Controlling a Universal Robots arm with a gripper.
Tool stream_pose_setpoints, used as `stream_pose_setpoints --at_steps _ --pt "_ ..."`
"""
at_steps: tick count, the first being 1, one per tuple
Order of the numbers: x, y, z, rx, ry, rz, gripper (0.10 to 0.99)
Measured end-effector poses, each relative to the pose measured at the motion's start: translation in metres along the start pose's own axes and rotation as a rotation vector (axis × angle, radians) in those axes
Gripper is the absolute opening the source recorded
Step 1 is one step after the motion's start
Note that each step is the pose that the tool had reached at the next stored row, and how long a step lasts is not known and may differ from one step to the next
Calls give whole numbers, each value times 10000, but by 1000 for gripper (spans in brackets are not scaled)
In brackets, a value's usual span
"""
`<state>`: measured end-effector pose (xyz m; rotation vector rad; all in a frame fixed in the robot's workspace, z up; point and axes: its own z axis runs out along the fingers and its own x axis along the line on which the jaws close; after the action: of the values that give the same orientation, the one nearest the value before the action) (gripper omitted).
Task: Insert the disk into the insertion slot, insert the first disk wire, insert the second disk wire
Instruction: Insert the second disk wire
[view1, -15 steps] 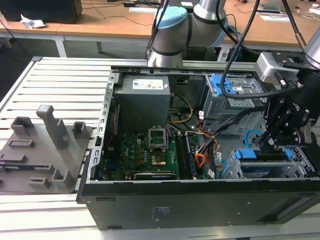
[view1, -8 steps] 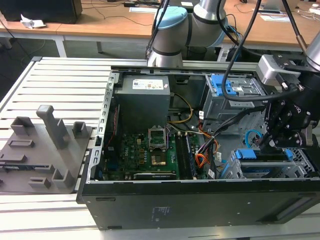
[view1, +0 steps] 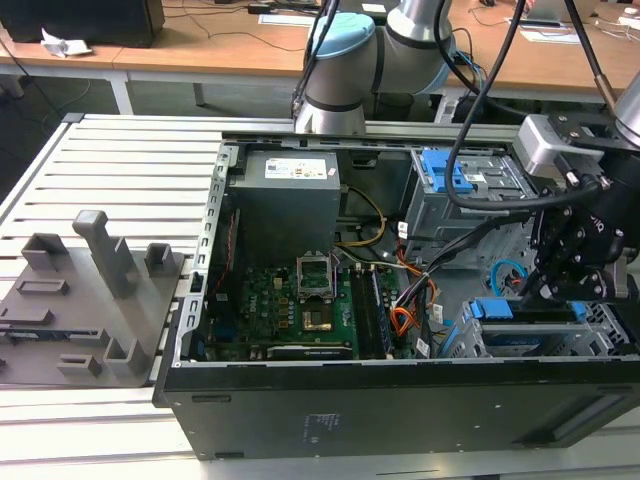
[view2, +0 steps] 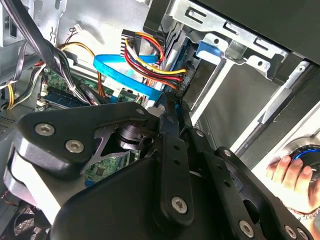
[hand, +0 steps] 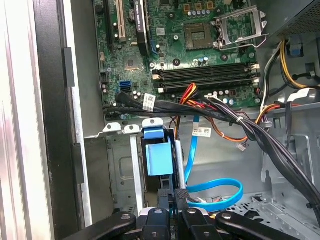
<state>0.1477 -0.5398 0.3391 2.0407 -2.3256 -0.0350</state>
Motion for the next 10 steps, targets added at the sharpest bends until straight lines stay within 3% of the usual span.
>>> stream_pose_setpoints --at_steps 5,6,8,10 --pt "-1 -3 16 -1 -6 -6 176" --pt "-1 -4 15 -1 -5 -6 239" --pt "-1 -4 14 -1 -3 -6 239" --pt "0 -2 -25 -2 -6 -6 239"
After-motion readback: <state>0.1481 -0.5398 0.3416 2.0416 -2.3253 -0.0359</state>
